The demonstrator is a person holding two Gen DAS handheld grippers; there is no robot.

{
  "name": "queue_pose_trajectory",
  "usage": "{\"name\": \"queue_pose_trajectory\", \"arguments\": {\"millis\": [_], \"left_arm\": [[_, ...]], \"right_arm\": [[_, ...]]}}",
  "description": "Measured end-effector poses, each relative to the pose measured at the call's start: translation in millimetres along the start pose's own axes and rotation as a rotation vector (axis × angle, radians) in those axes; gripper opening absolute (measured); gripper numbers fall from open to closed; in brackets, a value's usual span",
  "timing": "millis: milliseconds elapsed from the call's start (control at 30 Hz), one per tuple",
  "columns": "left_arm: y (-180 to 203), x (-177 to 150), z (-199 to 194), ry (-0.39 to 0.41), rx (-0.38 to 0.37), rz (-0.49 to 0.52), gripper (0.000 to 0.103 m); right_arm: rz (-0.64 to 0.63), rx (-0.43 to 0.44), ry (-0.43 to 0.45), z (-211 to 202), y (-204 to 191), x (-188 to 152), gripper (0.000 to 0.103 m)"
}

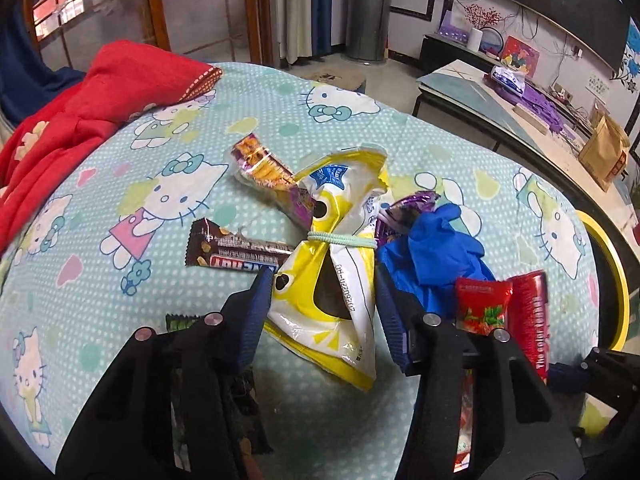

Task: Collect trash
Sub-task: 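Grasp the yellow-white snack bag with the left tool while the right tool grasps the red candy tube, then carry the yellow bag and red candy tube over the bin with both tools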

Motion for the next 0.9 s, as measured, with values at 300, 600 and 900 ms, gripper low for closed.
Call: {"name": "queue_pose_trajectory", "arguments": {"millis": [300, 600, 900], "left_arm": [[11.2, -11.0, -23.7, 0.068, -0.031, -0.040, 0.035], [10.0, -26.0, -74.2, 0.185, -0.076, -0.156, 0.035], [25.0, -34.6, -107.4, 0.224, -0.155, -0.164, 0.034]], "right_arm": [[-0.031, -0.018, 0.039, -17.1, 2.5, -3.7, 0.036], [-0.025, -0.024, 0.076, -32.9, 10.3, -4.0, 0.035], [-0.088, -0.041, 0.133, -59.0, 8.6, 5.6, 0.035]]}}
Point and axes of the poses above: each gripper's, at about its wrist camera, not at the fingertips, and z roughly the way its jaws point, y to its right, x to its top, the point moved 6 cm from there along z, roughly the way its jaws point, and after that the axes turned 9 degrees about -z, right-handed, at the moved point
